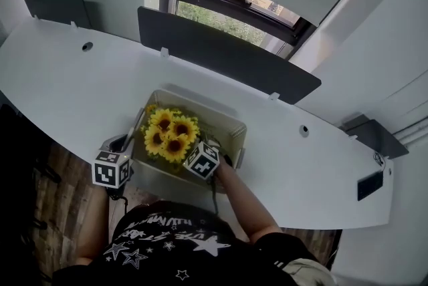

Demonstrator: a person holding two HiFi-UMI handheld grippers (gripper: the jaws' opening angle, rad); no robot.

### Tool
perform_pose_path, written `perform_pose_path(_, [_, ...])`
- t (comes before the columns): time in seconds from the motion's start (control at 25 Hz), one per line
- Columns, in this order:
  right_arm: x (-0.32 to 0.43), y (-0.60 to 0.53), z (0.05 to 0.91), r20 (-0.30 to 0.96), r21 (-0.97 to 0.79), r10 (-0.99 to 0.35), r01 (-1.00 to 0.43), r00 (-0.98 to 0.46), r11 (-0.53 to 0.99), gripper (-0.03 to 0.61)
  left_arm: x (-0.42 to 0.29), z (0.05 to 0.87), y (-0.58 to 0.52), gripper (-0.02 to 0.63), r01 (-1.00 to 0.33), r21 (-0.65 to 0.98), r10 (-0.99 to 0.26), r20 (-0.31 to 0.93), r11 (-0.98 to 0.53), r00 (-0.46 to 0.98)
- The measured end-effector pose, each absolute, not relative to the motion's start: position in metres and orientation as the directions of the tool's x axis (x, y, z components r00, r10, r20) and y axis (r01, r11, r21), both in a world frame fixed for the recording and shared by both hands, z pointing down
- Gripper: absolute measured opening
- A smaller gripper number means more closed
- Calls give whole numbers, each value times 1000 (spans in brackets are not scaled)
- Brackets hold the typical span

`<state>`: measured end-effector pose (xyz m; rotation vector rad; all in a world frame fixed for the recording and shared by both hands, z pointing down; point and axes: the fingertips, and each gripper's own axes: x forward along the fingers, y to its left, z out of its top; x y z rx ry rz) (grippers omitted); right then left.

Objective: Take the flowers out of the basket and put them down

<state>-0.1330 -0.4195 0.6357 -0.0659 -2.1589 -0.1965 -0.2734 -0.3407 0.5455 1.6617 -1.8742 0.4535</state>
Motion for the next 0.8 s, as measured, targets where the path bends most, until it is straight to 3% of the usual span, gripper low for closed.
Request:
perform_pose_path(0.12, [-135, -428, 637, 801, 128, -37, 112, -597, 985, 491, -274, 546, -341, 55, -976, 123, -778, 626, 180, -65])
perform_pose_path(0.36, [-154, -418, 625, 700, 100, 45, 160, -713, 982, 494, -274, 547, -340, 51, -971, 102, -776, 621, 218, -109])
perform_pose_path(0.56, [-167, -407, 640, 717, 127, 61, 217, -694, 968, 557, -274, 546, -342, 52, -972, 95, -779, 616, 216, -113])
perform_pose_path(0.8, [-183, -402, 639, 677, 136, 65, 211, -733, 968, 558, -271, 546, -338, 51, -971, 102, -783, 613, 214, -108])
